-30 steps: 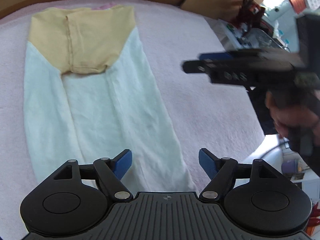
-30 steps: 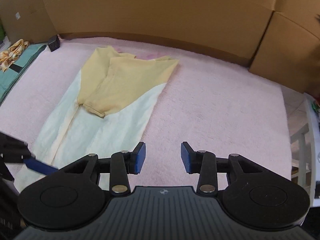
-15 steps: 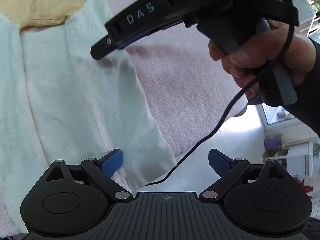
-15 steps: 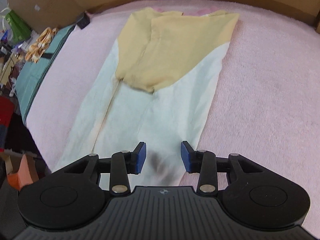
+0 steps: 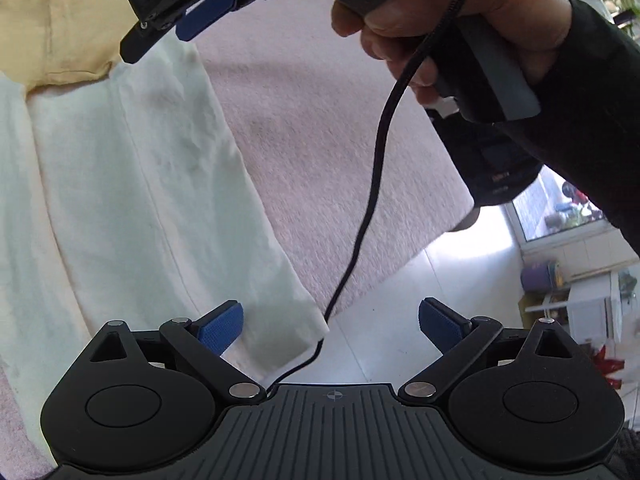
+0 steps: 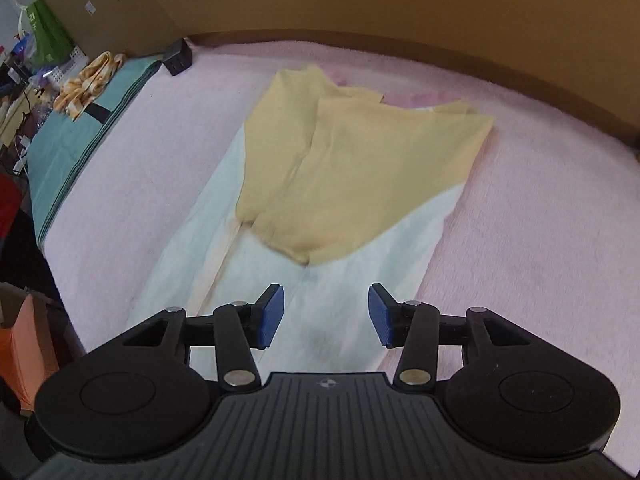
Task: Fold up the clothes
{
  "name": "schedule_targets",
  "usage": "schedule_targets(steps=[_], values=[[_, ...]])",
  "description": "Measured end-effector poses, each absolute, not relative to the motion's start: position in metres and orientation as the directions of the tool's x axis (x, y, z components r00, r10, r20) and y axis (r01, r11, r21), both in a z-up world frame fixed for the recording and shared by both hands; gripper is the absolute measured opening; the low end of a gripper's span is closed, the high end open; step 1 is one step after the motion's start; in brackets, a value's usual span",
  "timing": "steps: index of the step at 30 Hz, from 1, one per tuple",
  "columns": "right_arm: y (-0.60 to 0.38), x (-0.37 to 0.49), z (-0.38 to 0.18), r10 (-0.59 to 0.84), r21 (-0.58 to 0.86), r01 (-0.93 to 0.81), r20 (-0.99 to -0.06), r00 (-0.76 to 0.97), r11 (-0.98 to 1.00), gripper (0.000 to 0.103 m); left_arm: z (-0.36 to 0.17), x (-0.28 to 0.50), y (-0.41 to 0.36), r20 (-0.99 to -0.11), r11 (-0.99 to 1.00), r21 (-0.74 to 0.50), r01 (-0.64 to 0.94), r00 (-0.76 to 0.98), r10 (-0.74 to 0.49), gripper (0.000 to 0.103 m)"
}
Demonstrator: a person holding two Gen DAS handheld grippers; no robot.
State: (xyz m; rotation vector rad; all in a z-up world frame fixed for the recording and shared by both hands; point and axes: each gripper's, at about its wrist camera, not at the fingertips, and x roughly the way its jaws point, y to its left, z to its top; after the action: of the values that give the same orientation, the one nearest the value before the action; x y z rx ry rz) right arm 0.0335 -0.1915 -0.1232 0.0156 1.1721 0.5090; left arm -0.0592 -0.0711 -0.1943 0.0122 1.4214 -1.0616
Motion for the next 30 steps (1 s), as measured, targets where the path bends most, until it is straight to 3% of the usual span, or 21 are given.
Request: schedule_targets(steps=[7,12,14,19,21,24,30], values=[[-0.217,0.066,-0.146,0.332,0.264,-0.252,-0.901,0.281,0.931,0.053,-0.207,-0.066,-0.082,-0.786,0.548,-0.588,0.595,-0.259,-0.561,0.103],[-0.218,0.076,-0.124,0.341,0.251,-0.270,-0.862,0.376,0.930,0.055,-0.187,-0.062,-0.075,-0.775,0.545,-0.588,0.597,-0.224,-0.591,0.103],[-0.208,0.087,-0.124,0.331,0.232,-0.277,-0.855,0.399,0.932,0.062,-0.178,-0.053,-0.066,-0.774,0.565,-0.582,0.585,-0.186,-0.605,0.103],[-0.197,0.109,-0.152,0.291,0.203,-0.263,-0.887,0.359,0.943,0.063,-0.191,-0.040,-0.056,-0.828,0.648,-0.530,0.547,-0.168,-0.536,0.103],[-0.197,0.112,-0.150,0.282,0.211,-0.228,-0.891,0.355,0.951,0.063,-0.190,-0.039,-0.048,-0.805,0.646,-0.567,0.511,-0.178,-0.566,0.103],[-0.193,0.110,-0.134,0.336,0.256,-0.237,-0.847,0.411,0.937,0.063,-0.176,-0.035,-0.036,-0.784,0.652,-0.582,0.486,-0.124,-0.608,0.103],[-0.160,0.119,-0.129,0.313,0.185,-0.310,-0.842,0.439,0.933,0.058,-0.157,-0.003,-0.003,-0.845,0.772,-0.441,0.457,0.079,-0.529,0.103]])
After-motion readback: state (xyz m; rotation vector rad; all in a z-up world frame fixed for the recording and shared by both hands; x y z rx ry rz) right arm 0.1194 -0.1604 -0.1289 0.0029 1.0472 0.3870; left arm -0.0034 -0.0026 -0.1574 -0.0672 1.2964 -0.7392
